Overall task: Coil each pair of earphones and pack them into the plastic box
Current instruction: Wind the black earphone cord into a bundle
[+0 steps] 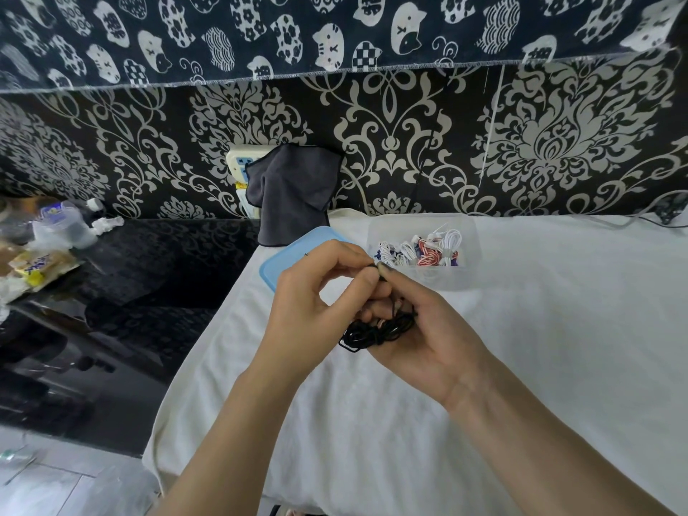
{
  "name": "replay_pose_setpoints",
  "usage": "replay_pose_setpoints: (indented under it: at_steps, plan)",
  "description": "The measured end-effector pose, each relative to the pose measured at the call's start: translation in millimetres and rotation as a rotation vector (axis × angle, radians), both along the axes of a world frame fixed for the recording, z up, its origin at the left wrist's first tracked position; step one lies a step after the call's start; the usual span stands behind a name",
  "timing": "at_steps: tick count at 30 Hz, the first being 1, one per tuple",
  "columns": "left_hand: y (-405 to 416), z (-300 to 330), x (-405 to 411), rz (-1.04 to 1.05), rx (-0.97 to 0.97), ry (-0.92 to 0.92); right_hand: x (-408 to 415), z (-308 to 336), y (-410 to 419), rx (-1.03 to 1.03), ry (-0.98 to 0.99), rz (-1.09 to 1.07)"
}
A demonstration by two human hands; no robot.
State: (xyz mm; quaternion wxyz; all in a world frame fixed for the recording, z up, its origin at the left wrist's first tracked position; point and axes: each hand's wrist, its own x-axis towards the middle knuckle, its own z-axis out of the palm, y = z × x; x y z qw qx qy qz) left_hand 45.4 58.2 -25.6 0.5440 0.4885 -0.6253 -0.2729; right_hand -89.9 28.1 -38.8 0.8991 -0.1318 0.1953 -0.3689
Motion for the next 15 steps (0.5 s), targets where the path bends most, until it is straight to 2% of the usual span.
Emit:
replay_pose_setpoints:
  at_steps: [8,15]
  plan:
    - [-1.6,-0.5,1.3,0.107,-0.078,-0.206,-0.6,0.6,1.1,-0.004,0.025,0.015]
    - [-5.1,-6.0,-1.1,0.073,0.009,-0.074,-2.2,-4.6,-3.0,0.052,-0.003,-0.021]
